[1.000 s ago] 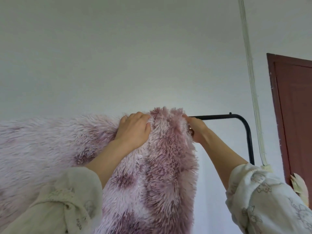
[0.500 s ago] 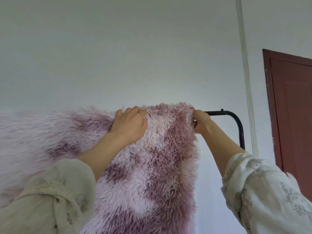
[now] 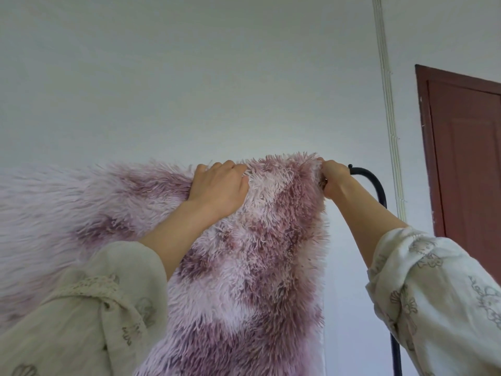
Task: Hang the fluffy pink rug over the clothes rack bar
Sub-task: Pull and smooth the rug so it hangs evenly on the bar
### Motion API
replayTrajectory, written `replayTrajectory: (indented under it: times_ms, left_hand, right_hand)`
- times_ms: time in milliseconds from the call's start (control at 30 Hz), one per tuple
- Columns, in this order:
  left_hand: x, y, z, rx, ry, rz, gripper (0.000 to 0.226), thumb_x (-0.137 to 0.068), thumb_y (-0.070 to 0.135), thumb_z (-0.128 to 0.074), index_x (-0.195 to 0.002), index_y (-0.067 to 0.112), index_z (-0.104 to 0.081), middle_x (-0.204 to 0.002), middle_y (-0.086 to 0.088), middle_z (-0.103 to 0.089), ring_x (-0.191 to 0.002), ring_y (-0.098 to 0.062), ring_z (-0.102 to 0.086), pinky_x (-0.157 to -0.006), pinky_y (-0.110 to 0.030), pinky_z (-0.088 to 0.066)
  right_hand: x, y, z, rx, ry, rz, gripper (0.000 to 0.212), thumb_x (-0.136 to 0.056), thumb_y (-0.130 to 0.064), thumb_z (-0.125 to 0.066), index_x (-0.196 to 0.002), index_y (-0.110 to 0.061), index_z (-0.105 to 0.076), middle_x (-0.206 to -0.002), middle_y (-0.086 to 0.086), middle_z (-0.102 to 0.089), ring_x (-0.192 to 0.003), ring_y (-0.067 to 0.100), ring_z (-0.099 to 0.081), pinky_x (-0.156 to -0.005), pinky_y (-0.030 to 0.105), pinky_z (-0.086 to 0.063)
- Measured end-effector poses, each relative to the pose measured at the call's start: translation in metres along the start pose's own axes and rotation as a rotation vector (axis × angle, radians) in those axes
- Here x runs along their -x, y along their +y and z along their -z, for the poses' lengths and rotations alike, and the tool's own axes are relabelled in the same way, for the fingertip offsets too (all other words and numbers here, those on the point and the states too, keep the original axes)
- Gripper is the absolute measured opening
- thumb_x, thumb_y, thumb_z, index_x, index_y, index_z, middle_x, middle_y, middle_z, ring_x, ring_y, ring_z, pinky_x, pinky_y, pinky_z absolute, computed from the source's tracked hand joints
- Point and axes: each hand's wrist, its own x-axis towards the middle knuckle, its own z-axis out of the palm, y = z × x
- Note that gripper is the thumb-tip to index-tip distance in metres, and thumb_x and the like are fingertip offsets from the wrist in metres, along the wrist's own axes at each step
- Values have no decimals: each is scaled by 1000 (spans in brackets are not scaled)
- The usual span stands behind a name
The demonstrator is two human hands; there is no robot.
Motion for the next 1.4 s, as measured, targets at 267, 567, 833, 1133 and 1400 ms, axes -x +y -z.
replayTrajectory:
  times_ms: [267, 567, 833, 1133, 1400]
  left_hand:
    - [3, -3, -4, -3, 33, -19, 38, -99, 27, -26, -124, 12, -49, -121, -9, -57, -110, -27, -53, -98, -43, -33]
    - [21, -18, 1, 8, 57, -69, 44, -98, 25, -31, -140, 13, -36, -140, -8, -47, -127, -25, -44, -110, -42, -25]
    - [105, -19, -7, 186, 77, -78, 42, -96, 21, -37, -137, 12, -43, -144, -6, -43, -135, -21, -36, -112, -37, -23]
    - [245, -37, -51, 405, -59, 157, 35, -91, 9, -48, -124, 2, -56, -130, -16, -54, -124, -30, -48, -107, -35, -32]
    - [375, -97, -53, 408, -150, 443, 31, -90, 5, -49, -119, 2, -59, -128, -16, -54, -121, -30, -50, -105, -37, -36]
  right_hand:
    - [11, 4, -4, -176, 203, -30, 33, -95, -8, -40, -65, -18, -33, -62, -1, -37, -39, 8, -41, -34, 15, -34]
    - [49, 33, -6, 21, 102, -27, 44, -89, -35, -58, -107, 5, -60, -85, 10, -62, -83, 24, -60, -92, 44, -53]
    - [129, 99, -1, 220, -39, -71, 34, -90, -37, -50, -101, -6, -57, -99, 7, -56, -88, 21, -51, -72, 31, -41]
    - [236, 165, 7, 365, -203, -254, 37, -93, -37, -53, -123, -17, -49, -109, 5, -52, -98, 19, -47, -82, 31, -36]
    - [338, 226, -26, 473, -437, -443, 39, -96, -26, -49, -127, -4, -52, -116, 14, -59, -113, 32, -54, -96, 40, -42]
